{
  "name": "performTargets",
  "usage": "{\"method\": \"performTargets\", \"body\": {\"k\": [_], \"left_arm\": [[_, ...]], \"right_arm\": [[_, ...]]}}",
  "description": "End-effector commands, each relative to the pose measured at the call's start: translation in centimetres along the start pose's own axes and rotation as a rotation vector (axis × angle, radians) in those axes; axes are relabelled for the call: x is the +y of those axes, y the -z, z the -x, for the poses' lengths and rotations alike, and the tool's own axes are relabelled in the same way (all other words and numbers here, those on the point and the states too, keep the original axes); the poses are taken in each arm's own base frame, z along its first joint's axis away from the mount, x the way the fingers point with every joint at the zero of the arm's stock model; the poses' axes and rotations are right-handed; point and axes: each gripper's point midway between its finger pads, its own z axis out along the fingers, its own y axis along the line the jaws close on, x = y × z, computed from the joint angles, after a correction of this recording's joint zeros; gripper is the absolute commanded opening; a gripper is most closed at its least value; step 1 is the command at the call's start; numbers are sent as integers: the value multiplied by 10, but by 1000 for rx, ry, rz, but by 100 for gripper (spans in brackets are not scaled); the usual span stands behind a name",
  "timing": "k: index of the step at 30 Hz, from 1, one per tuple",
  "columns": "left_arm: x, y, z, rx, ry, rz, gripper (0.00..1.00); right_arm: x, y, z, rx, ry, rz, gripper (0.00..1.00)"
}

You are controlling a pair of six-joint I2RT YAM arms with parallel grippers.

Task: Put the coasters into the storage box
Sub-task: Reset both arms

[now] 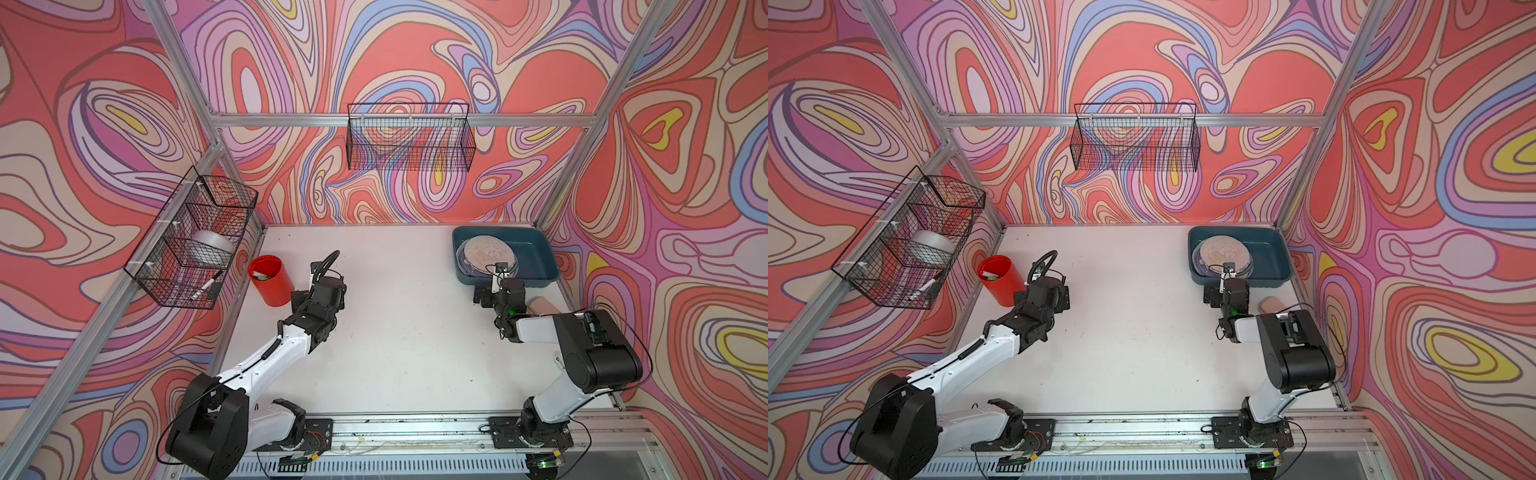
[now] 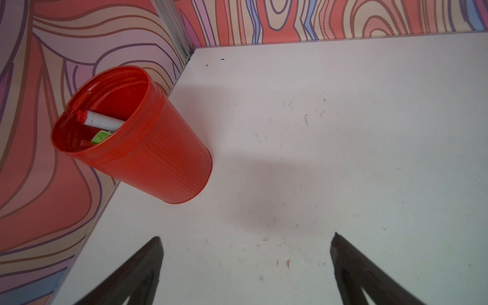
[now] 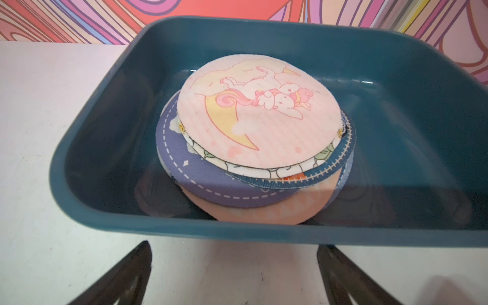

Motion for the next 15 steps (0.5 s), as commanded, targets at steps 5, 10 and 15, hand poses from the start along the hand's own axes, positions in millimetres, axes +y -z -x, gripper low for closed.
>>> {"method": "performTargets", "body": {"k": [5, 10, 15], "left_arm": [[30, -25, 18, -170, -21, 102, 100], [44, -42, -7, -223, 49, 82, 100], [35, -51, -19, -276, 65, -32, 100]], "right_arm": [[-6, 11, 20, -201, -18, 8, 98], [-8, 6, 21, -195, -26, 7, 98], [-8, 6, 21, -190, -30, 8, 98]]}}
